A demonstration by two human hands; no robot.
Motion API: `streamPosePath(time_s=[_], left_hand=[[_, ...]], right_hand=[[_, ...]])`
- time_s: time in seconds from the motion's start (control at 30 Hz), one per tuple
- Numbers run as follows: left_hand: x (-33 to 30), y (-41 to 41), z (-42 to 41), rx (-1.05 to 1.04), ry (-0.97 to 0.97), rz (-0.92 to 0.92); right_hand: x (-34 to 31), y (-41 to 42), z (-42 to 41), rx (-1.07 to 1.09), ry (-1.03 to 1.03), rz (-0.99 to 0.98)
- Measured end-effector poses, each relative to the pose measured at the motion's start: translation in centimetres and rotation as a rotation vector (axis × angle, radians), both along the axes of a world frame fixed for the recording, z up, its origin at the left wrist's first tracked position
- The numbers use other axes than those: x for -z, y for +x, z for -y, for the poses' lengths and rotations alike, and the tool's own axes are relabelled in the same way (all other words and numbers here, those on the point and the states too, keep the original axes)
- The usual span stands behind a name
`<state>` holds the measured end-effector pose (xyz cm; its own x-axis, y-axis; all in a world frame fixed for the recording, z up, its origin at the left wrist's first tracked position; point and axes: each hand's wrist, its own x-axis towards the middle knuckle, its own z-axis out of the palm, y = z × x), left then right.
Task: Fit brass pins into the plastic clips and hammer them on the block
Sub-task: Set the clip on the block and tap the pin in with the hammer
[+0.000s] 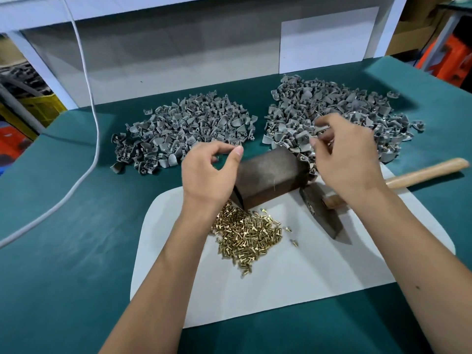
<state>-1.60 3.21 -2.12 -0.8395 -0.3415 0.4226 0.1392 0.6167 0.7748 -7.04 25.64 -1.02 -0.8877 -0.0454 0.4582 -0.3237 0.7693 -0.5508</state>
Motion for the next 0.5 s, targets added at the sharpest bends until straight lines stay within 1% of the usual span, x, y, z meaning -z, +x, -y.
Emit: streamPosePath(time_s=[0.07,0.13,0.23,0.33,0.43,0.5], left_hand=[[0.3,-0.2,0.2,-0.034,0.021,0.027],[0.6,-0.3,0.2,-0.036,0.086,0.058],[0.9,-0.4,0.4,-0.037,0.186,0.087],[1.0,-0.6,0.4,-0.018,0.230,0.087],[1.3,-0.5,0.4,-0.023,0.182,0.098],[1.5,-0.5,0.8,-0.055,0.073,0.070]], right_hand=[[0.5,0.3,0.3,-0.030,-0.010,0.080],[0.8,0.7,0.6,-0.073,-0.017,0.131],[0.6,1.4,0.5,-0.100,-0.068,0.108],[0.4,1.9,0.4,-0.086,-0.095,0.084],[0.3,2.3,0.8,-0.061,-0.040,0.072],[0.1,2.6,1.0,-0.024,0.018,0.051]])
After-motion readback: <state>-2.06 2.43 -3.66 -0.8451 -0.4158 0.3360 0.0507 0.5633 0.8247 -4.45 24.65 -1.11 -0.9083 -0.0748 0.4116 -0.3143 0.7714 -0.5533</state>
